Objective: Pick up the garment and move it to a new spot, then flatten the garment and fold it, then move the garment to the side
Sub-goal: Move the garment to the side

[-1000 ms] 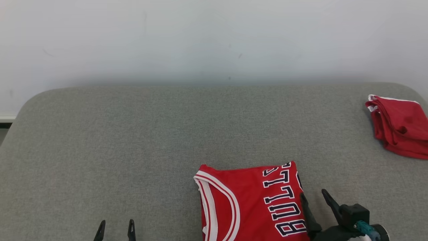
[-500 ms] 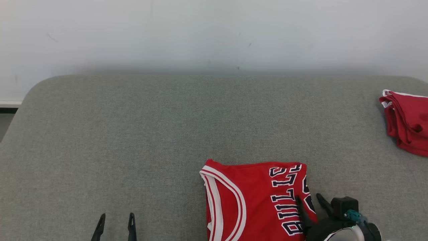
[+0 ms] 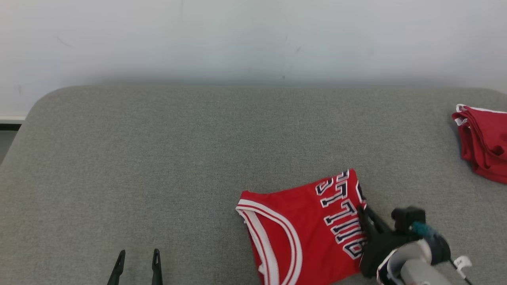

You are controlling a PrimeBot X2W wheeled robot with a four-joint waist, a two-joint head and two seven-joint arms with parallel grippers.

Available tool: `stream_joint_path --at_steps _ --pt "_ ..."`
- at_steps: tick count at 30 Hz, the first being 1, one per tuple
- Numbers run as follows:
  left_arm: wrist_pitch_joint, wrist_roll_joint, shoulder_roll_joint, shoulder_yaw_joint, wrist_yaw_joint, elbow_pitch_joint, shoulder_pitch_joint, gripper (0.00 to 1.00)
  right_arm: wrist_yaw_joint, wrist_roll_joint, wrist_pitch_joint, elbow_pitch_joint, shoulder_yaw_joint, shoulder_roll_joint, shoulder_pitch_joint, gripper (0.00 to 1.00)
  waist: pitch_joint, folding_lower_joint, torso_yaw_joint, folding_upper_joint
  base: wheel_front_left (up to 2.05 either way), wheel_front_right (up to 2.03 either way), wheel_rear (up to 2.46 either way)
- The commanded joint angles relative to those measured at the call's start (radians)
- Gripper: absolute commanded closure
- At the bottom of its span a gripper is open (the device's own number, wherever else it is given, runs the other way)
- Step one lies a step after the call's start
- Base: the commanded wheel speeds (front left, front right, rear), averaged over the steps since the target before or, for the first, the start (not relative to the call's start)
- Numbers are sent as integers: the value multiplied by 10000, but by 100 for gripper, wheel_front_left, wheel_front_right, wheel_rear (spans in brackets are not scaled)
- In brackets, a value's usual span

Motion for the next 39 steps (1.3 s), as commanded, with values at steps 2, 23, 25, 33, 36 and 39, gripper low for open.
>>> stream_joint_path --at_steps 2,23,25,33,36,39 --pt "-28 -68 -12 -56 -23 -83 -160 0 -26 50 -4 -264 13 -361 -454 100 191 1 -52 -1 0 0 0" --pt "-28 244 -10 -662 -212 -1197 -1652 0 -26 328 3 -268 1228 -3383 -4256 100 2442 1 -1168 -1 0 0 0" --pt "-30 368 -10 -755 -293 -1273 -1842 0 -26 367 26 -202 1352 -3652 -4619 100 2687 1 -1282 -1 0 0 0" --pt "-28 683 183 -1067 -447 -1679 -2339 0 -26 568 17 -21 1621 -4683 -5960 100 3591 1 -1706 -1 0 0 0" --pt "-28 771 292 -1178 -409 -1870 -2377 0 -26 605 33 104 1724 -5082 -6427 100 3861 1 -1878 -1 0 0 0" --pt "-28 828 445 -1269 -401 -2090 -2449 0 -26 697 101 270 1856 -5474 -6881 100 4119 1 -2047 -1 0 0 0"
